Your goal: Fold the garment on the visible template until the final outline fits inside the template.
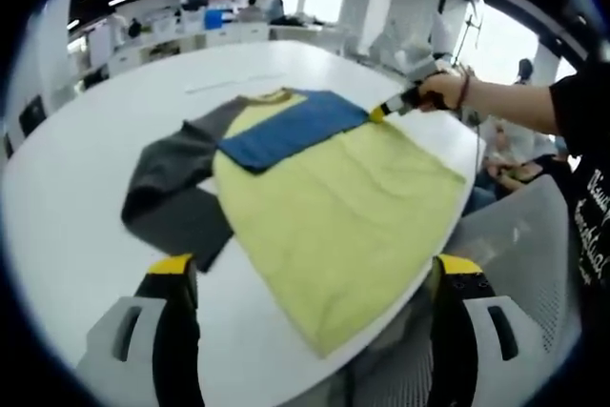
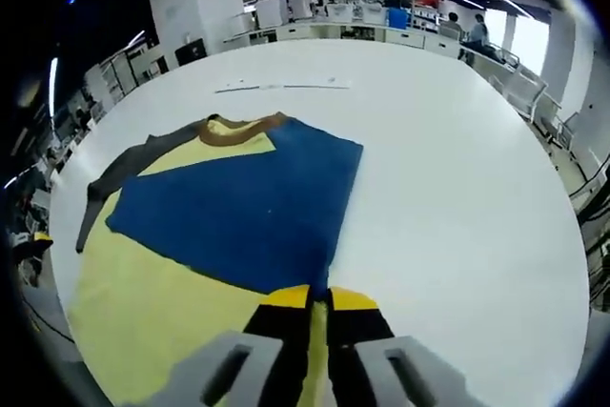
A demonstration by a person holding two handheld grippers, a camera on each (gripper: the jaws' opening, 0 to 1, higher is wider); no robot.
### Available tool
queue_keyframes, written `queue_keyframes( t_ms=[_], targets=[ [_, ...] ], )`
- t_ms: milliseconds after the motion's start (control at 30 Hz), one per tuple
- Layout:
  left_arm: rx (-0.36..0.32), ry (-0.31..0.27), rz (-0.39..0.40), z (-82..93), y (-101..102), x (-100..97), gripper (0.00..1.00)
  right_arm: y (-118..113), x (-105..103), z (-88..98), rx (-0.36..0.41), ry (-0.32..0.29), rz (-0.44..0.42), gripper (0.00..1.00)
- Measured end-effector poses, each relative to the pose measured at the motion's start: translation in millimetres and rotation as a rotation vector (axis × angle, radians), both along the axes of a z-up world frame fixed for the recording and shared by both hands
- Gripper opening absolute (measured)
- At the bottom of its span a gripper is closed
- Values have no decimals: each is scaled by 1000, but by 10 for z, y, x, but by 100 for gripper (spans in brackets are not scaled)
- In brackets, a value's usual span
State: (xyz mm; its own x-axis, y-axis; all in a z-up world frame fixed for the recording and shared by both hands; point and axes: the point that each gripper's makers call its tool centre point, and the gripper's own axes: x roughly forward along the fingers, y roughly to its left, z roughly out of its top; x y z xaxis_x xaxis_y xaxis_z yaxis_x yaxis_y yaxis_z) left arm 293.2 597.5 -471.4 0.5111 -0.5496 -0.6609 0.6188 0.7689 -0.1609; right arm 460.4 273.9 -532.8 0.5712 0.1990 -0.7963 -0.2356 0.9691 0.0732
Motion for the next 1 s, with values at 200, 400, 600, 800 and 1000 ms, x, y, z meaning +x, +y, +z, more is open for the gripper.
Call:
queue_keyframes(
  t_ms=[200, 400, 600, 800, 1000],
  targets=[
    [1, 4, 9, -19, 26, 3, 98, -65, 15, -11, -14, 9, 11, 0],
    [4, 7, 12, -34, 40, 8, 98, -80, -26, 4, -18, 13, 13, 0],
    [8, 3, 16, -23, 44, 24, 98, -109, -48, 12, -12, 25, 16, 0],
    [14, 8, 18, -43, 57, 20, 98, -175, -47, 12, -24, 31, 17, 0],
    [16, 12, 16, -51, 58, 29, 98, -256, -22, 7, -27, 43, 6, 0]
  ],
)
